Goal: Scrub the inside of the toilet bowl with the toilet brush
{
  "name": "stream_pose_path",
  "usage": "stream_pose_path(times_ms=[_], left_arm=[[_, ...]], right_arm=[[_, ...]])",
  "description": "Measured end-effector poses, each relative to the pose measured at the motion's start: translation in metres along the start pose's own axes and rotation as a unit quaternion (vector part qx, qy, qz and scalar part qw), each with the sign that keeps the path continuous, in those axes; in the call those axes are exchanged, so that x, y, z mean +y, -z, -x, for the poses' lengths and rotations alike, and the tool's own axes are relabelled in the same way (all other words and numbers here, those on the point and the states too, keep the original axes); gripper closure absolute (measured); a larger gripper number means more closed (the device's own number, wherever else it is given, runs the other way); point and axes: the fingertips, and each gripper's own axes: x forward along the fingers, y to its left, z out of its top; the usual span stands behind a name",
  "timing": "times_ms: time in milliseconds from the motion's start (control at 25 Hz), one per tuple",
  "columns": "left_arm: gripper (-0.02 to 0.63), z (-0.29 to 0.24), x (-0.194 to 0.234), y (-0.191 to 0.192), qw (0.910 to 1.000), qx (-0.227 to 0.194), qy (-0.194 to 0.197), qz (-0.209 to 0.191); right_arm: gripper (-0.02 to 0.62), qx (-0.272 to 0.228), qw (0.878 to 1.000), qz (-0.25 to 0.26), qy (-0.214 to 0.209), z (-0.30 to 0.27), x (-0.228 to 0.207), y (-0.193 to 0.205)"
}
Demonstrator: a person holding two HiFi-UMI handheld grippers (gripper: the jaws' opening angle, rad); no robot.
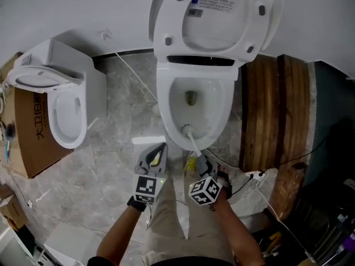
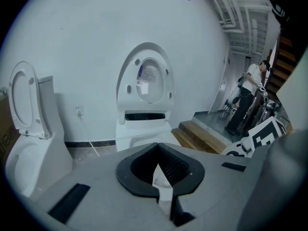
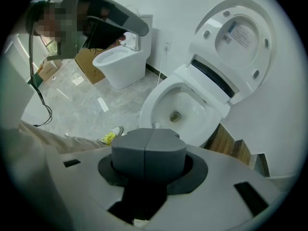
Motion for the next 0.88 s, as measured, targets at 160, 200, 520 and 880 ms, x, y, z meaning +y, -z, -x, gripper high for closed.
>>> stream_pose_path(times_ms=[160, 200, 520, 880], left_arm=[[0.588, -0.015, -0.004, 0.005, 0.9999, -0.009, -0.004, 0.010], [0.588, -0.018, -0.005, 0.005, 0.9999, -0.009, -0.001, 0.008], [0.588, -0.017, -0.026, 0.000, 0.9984, -0.044, 0.026, 0.024], [0.588, -0.008, -0.033, 0.014, 0.9988, -0.026, 0.040, 0.014]], right_arm=[[0.440, -0.023, 1.000, 0.014, -0.002, -0.007, -0.008, -0.006], [0.439, -0.032, 0.999, 0.017, -0.004, -0.010, -0.009, -0.010], [0.439, -0.066, 0.996, 0.063, -0.019, -0.018, -0.019, -0.025], [0.440, -0.094, 0.991, 0.094, -0.003, -0.035, -0.041, -0.059]])
